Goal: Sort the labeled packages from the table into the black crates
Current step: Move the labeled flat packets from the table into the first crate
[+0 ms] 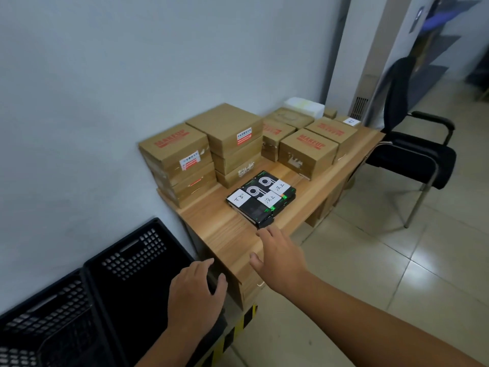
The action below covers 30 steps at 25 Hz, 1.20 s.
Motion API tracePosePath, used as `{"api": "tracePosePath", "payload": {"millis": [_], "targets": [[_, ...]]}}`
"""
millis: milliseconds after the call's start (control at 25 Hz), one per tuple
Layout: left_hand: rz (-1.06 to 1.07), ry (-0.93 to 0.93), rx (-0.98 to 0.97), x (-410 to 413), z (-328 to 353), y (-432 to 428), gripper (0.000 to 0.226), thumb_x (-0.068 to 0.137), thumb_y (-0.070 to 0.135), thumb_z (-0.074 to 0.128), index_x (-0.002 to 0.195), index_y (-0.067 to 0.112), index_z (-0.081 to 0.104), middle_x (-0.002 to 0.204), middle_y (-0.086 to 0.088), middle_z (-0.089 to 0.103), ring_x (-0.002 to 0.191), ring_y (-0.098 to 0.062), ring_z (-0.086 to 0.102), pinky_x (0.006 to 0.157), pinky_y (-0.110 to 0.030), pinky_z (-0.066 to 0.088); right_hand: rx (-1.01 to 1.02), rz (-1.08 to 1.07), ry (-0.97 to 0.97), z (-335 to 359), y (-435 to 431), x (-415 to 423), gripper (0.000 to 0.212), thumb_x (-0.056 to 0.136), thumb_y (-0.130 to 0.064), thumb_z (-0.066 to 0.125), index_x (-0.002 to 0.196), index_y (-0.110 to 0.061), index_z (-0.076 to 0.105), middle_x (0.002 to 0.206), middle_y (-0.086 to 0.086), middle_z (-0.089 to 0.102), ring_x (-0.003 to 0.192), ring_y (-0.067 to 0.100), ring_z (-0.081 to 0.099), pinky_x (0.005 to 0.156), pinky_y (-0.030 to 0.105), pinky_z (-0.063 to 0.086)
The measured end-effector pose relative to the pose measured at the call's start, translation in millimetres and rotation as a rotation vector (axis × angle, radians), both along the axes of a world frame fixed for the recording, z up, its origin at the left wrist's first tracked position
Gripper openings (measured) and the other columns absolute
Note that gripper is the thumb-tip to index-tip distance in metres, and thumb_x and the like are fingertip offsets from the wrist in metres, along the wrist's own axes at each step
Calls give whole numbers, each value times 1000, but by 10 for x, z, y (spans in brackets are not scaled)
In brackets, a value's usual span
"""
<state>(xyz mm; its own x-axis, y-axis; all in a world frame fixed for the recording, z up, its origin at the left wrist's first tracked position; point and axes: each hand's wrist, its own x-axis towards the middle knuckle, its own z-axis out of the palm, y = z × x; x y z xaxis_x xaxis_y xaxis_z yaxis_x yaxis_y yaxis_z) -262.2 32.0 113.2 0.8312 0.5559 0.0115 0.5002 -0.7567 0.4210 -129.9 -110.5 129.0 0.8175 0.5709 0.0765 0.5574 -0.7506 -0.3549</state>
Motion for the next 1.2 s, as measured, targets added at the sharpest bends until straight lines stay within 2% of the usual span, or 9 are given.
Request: {"api": "tracePosePath", "payload": {"millis": [200, 400, 600, 840, 1200], "targets": [[-33, 1, -39, 650, -101, -99, 48, 98, 53, 50, 141, 31, 51, 137, 16, 55, 129, -7, 47, 114, -31, 33, -11, -40, 7, -104, -176, 529, 42, 96, -45, 54, 132, -23, 51, 128, -4, 51, 118, 17, 52, 91, 33, 51], [-18, -31, -37, 1373, -226, -6, 35, 95, 49, 53, 121, 27, 59, 119, 14, 60, 116, -11, 54, 100, -30, 37, -65, -11, 7, -194, -39, 1163, 40, 96, -45, 53, 130, -24, 50, 129, -4, 50, 120, 17, 50, 91, 34, 50], [46, -83, -92, 1950, -358, 226, 42, 94, 45, 56, 133, 29, 58, 123, 12, 61, 117, -14, 54, 104, -32, 39, -143, 49, 7, -319, 282, 1772, 39, 95, -47, 53, 127, -25, 51, 127, -5, 51, 117, 17, 51, 90, 31, 48], [108, -44, -110, 2381, -500, 502, 39, 94, 47, 53, 131, 33, 58, 121, 15, 61, 117, -13, 54, 103, -29, 36, -192, 109, 30, -502, 539, 2245, 40, 95, -47, 54, 129, -26, 50, 125, -7, 52, 114, 14, 52, 90, 30, 51], [221, -43, -102, 2666, -673, 534, 40, 92, 48, 58, 128, 30, 62, 115, 13, 63, 112, -13, 57, 97, -27, 36, -219, 238, 62, -623, 595, 2710, 42, 96, -48, 53, 132, -28, 49, 128, -9, 50, 118, 12, 50, 93, 30, 51]]}}
